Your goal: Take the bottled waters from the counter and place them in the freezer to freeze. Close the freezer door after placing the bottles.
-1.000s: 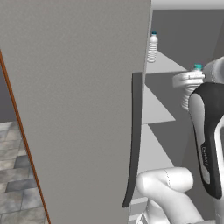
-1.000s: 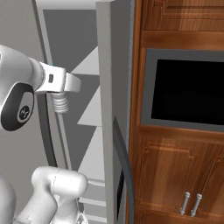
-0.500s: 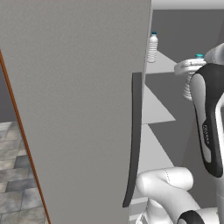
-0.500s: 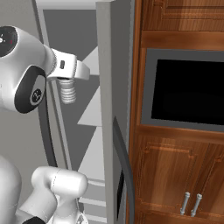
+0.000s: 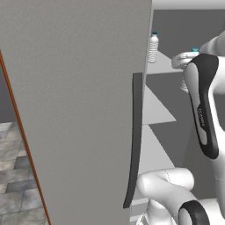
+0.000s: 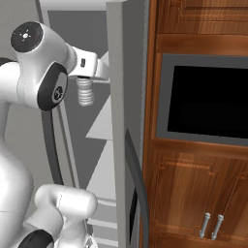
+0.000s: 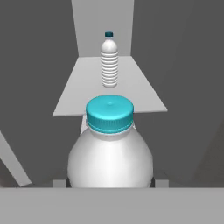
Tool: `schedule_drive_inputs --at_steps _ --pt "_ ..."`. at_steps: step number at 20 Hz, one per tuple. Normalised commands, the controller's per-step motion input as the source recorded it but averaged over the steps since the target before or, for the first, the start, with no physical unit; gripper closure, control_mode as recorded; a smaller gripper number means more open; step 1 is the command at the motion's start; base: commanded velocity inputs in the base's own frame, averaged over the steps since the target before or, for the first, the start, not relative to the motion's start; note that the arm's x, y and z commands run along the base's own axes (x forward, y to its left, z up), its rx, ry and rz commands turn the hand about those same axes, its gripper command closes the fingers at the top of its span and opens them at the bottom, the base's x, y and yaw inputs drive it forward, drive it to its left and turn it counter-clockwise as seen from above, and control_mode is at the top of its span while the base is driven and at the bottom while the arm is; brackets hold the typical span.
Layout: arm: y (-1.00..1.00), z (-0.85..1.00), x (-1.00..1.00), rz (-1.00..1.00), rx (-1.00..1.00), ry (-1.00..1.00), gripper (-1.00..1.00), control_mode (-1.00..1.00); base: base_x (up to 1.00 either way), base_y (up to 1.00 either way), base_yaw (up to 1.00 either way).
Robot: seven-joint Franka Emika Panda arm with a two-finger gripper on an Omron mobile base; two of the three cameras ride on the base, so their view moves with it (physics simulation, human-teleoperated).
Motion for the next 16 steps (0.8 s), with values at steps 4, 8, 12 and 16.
schedule_drive_inputs --at_steps 4,8,12,16 --pt "-0.01 0.18 0.32 0.00 0.00 0.00 1.00 -1.00 0.00 0.00 0.00" --pt "0.00 0.05 0.37 0.00 0.00 0.01 1.00 -1.00 0.00 0.00 0.00" --pt "0.00 0.04 0.37 0.00 0.00 0.00 1.00 -1.00 0.00 0.00 0.00" --pt "0.00 0.00 0.39 0.00 0.00 0.00 1.00 -1.00 0.00 0.00 0.00"
